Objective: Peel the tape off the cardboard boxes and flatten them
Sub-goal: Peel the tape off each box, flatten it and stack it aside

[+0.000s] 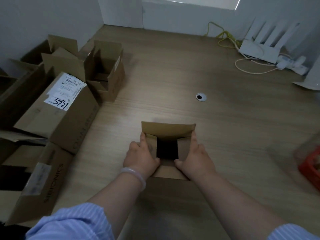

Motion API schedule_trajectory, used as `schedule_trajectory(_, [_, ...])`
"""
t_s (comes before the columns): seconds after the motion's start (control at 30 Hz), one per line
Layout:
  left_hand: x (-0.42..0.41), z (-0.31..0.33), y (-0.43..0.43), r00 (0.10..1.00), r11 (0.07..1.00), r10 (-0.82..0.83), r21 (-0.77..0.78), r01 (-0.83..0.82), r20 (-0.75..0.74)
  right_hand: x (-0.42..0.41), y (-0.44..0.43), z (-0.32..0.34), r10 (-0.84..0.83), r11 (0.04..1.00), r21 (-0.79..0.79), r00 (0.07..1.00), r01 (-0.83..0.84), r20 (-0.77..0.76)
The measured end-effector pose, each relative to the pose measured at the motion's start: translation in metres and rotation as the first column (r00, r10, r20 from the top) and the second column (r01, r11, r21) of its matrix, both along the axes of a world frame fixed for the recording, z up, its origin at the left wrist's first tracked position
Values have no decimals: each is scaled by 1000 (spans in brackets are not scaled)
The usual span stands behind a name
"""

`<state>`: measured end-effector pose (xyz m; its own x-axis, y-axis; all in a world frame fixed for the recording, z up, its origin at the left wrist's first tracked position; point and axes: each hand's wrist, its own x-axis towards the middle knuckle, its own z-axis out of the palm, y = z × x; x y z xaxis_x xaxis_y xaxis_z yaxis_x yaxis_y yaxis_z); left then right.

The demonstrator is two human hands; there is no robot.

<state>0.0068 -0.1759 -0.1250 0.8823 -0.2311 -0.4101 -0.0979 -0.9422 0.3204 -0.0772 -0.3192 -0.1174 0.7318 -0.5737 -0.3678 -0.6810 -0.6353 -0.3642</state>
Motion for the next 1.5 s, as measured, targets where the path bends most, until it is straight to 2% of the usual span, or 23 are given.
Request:
schedule_trajectory(0.07, [-1,3,5,1000,998,5,-67,-5,1,-4,-3,0,-44,998,54,997,41,58])
schedule_trajectory(0.2, [3,10,26,999,925,32,-378,-35,-13,-18,-19,8,-182,965,233,953,125,244])
schedule_trajectory(0.27, [8,16,36,999,868,-23,-495,35,30,-23,-29,9,-222,936,335,916,104,336])
schedule_trajectory(0.33, [11,22,41,991,792,-123,-596,131,55,-26,-39,10,-347,861,494,847,119,402])
schedule_trajectory(0.4, [11,24,45,971,744,-222,-629,226,87,-31,-46,15,-532,726,668,749,163,395])
schedule_trajectory(0.43, [11,23,49,956,742,-270,-608,282,113,-33,-48,18,-634,623,761,686,180,357])
schedule_trajectory(0.5, [11,12,59,912,758,-380,-513,403,155,-38,-52,23,-798,351,924,566,155,208])
schedule_trajectory(0.53, [11,5,65,875,756,-451,-445,480,177,-40,-53,23,-837,254,956,529,147,141])
schedule_trajectory(0.57, [11,-3,71,827,744,-529,-366,559,190,-43,-54,20,-845,219,961,526,171,99])
schedule_trajectory(0.6, [9,-9,75,781,728,-595,-283,624,191,-46,-54,15,-823,263,938,560,227,95])
schedule_trajectory(0.63, [7,-16,79,735,707,-649,-201,678,196,-50,-56,8,-778,374,877,617,303,118])
schedule_trajectory(0.7, [-1,-29,84,646,647,-732,-75,759,216,-60,-58,-11,-633,638,655,761,405,145])
schedule_trajectory(0.77, [-10,-37,83,589,601,-788,20,799,178,-72,-54,-25,-514,784,465,850,411,116])
schedule_trajectory(0.83, [-19,-41,76,641,644,-762,4,765,88,-81,-50,-40,-421,862,348,903,368,89])
schedule_trajectory(0.97, [-30,-57,46,757,770,-638,89,632,141,-89,-44,-63,-215,974,89,973,207,89])
schedule_trajectory(1.03, [-34,-68,33,795,807,-590,127,576,142,-89,-42,-70,-40,995,-94,999,43,33])
schedule_trajectory(1.07, [-34,-74,29,805,820,-572,124,559,157,-88,-40,-73,50,989,-138,999,-51,-13])
schedule_trajectory(1.2, [-37,-102,27,802,832,-552,81,549,230,-78,-34,-92,297,933,-196,954,-301,-49])
schedule_trajectory(1.5, [-45,-119,28,804,863,-496,83,499,327,-82,-27,-118,324,878,-377,946,-296,10])
